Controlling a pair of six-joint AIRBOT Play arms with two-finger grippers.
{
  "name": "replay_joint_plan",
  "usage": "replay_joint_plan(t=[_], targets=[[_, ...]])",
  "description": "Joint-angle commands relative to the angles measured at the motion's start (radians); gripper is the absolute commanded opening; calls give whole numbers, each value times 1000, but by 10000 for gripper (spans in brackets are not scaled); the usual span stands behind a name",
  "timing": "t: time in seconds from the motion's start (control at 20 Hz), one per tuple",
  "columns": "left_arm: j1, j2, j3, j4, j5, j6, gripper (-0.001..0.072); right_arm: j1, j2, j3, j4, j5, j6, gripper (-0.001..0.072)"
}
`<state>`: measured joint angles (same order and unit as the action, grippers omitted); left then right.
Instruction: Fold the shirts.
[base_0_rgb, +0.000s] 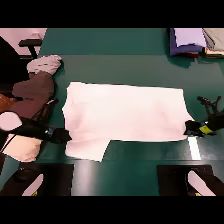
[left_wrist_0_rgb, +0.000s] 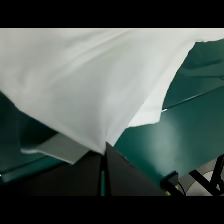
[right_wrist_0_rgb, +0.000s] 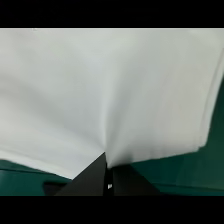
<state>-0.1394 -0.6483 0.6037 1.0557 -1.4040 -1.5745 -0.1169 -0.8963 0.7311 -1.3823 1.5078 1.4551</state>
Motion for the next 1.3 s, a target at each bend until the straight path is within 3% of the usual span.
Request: replay_joint_plan(t=[0.0,0.15,0.25,0.65,0.9,0.95,1.0,1.05,1.1,1.25], targets=[[0,94,3,6,-69,-68,26,8,157,9,-76,83,44,14],[0,34,24,7,50,-56,26,8,133,48,-50,44,53,14],[0,-61,98,16,122,3,26,8,51,120,-49,6,64,14],[0,-689,584,44,356,174,27,10,-385,435,109,-151,62,14],[0,-853,694,43,493,187,30,10,-569,555,110,-154,56,37],[0,-854,700,43,509,187,176,6,-584,571,117,-157,31,160],[0,-853,713,43,512,183,437,-3,-596,586,145,-157,-7,233],[0,-853,733,44,497,176,505,-20,-600,597,185,-154,-44,325],[0,-852,761,44,469,176,505,-49,-595,599,222,-150,-80,418],[0,-853,840,39,371,177,498,-163,-588,595,259,-90,-142,563]])
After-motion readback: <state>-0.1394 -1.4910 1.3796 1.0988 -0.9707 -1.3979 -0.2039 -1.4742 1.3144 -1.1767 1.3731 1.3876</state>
